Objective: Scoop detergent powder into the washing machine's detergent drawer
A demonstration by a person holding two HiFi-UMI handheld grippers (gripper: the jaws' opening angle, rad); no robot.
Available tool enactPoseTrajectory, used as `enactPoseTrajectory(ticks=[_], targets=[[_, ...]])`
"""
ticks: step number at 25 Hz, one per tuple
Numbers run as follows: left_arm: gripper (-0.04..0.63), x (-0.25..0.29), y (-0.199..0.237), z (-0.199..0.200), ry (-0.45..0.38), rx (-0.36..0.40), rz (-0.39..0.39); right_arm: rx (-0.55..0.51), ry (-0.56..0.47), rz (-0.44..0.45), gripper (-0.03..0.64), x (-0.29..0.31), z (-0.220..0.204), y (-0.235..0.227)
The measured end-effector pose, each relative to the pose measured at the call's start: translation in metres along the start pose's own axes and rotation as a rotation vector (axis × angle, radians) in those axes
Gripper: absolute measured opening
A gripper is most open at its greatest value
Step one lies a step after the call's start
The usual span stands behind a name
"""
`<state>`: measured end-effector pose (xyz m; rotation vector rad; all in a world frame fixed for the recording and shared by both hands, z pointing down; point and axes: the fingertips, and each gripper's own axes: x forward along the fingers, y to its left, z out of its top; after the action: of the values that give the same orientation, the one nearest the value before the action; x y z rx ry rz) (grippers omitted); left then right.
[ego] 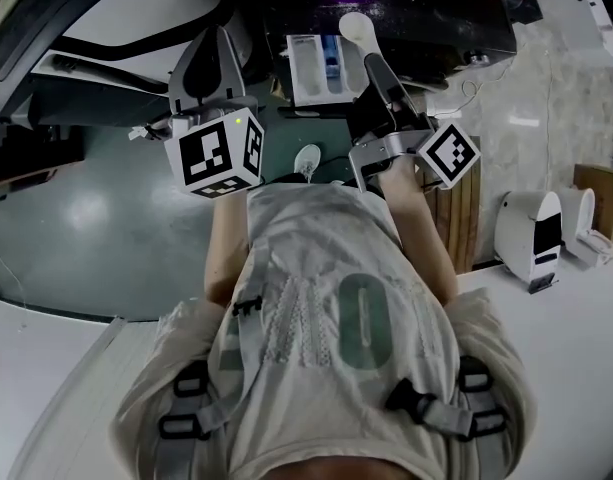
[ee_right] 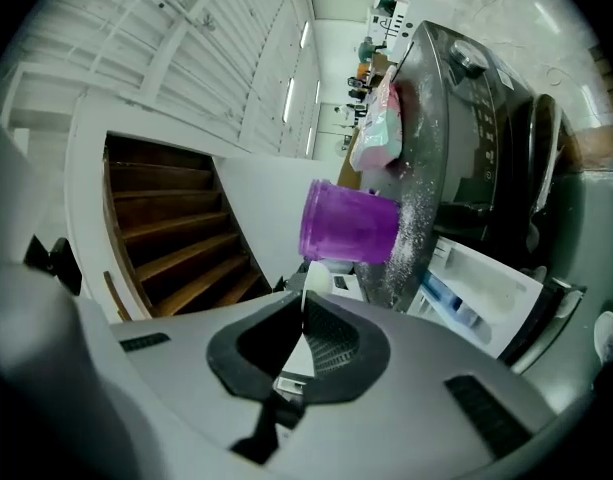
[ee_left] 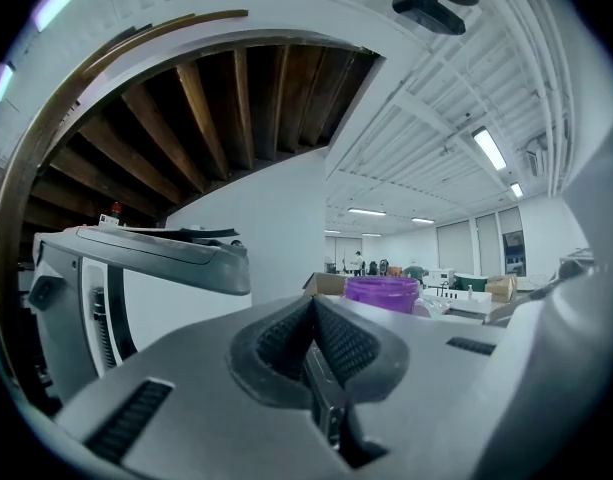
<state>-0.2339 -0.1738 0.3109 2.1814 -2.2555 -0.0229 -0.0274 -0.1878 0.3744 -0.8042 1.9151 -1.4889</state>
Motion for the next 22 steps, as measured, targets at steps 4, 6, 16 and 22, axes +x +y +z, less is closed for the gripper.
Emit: enactPoseTrajectory(ticks=[4, 6, 16, 22], targets=[[0.020, -0.004, 0.012, -0.005, 0.009, 0.002, 0.023, 0.011, 0.050, -0.051, 0.009, 0.006, -0.019, -0.023], [0.020, -0.005, 0.016, -0.007, 0.009, 0.002, 0.033, 0.049, 0.069, -0.071, 0.009, 0.008, -0.028, -0.035], [0.020, -0.010, 0.035, -0.014, 0.025, 0.015, 0.061, 0.144, 0.133, -0.110, 0.009, 0.016, -0.062, -0.060], [0.020, -0.010, 0.039, -0.015, 0.025, 0.016, 0.062, 0.154, 0.161, -0.120, 0.009, 0.020, -0.071, -0.064]])
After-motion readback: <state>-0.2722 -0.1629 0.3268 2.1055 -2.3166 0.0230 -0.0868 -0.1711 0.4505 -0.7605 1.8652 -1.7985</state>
